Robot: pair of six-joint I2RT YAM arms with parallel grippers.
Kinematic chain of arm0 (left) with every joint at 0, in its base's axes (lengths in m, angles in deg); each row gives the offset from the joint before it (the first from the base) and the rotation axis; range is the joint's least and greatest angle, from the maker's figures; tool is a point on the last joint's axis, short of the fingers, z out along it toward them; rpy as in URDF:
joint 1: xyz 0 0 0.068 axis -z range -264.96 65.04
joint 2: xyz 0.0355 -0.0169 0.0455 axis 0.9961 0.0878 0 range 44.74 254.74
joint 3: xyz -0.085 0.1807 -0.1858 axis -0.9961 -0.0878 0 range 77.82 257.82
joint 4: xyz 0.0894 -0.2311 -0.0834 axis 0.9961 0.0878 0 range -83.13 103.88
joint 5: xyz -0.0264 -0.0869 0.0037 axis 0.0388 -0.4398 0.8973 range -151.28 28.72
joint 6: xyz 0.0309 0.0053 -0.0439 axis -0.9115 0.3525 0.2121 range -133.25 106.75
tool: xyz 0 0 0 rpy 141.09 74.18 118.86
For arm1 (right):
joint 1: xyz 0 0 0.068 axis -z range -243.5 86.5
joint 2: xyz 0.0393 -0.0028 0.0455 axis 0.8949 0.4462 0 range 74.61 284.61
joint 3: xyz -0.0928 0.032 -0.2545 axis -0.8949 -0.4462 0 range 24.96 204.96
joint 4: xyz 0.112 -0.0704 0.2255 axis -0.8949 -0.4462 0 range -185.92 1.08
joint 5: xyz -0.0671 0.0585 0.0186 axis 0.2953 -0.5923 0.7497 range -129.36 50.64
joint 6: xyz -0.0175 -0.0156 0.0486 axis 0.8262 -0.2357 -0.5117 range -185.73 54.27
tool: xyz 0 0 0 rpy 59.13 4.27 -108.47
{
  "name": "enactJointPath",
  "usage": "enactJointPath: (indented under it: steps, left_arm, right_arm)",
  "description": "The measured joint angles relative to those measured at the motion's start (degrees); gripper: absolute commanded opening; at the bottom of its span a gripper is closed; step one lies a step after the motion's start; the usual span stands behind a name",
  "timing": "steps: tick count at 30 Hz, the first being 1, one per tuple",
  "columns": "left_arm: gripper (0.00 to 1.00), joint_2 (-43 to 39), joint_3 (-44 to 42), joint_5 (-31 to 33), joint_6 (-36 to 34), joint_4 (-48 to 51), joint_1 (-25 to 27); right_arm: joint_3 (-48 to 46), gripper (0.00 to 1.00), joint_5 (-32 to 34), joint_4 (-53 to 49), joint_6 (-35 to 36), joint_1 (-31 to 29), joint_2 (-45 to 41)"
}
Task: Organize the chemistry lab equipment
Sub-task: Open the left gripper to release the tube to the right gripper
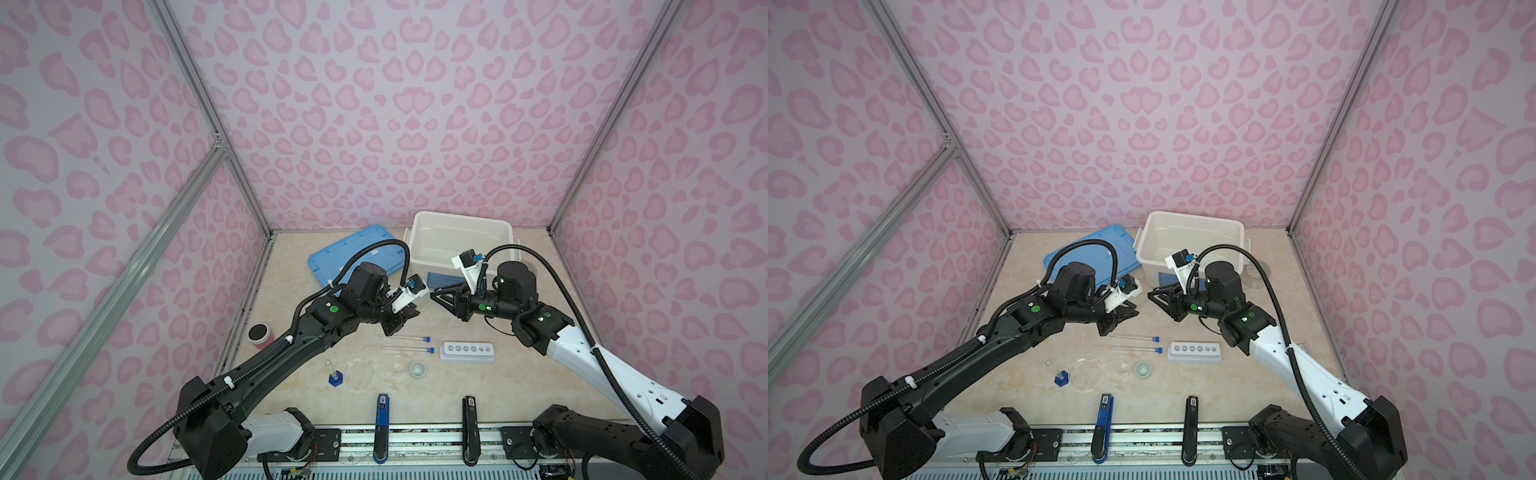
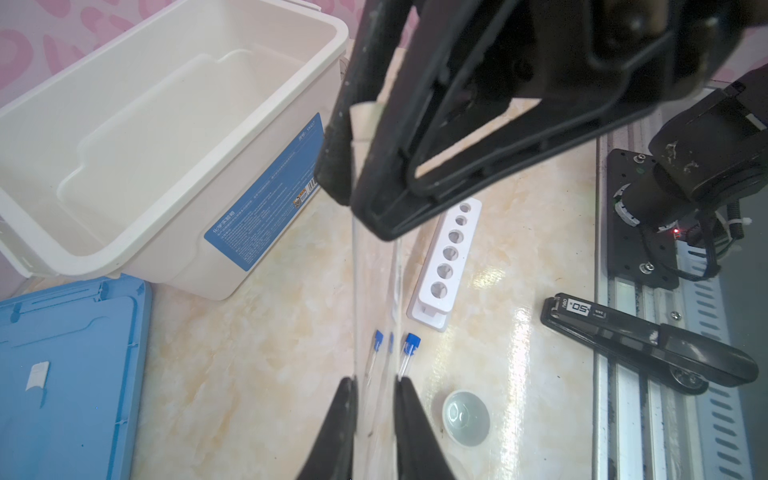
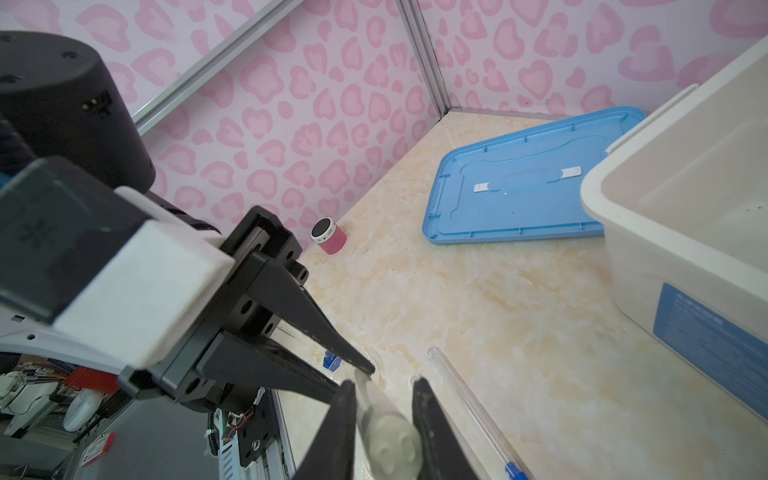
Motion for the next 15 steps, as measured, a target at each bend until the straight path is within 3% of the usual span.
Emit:
enactJointPath:
  steps: [11,15]
  left_arm:
    - [0.1,0.0,0.0,0.13,0.0,-0.02,0.04]
    - [0.2,0.0,0.0,0.2,0.0,0.04,0.04]
  right_arm:
    - [-0.57,0.14,0.04,2.45,-1.7,-0.26,-0.11]
    - [-0.68,0.11,0.13,3.04,-1.9,-0.48,-0.02]
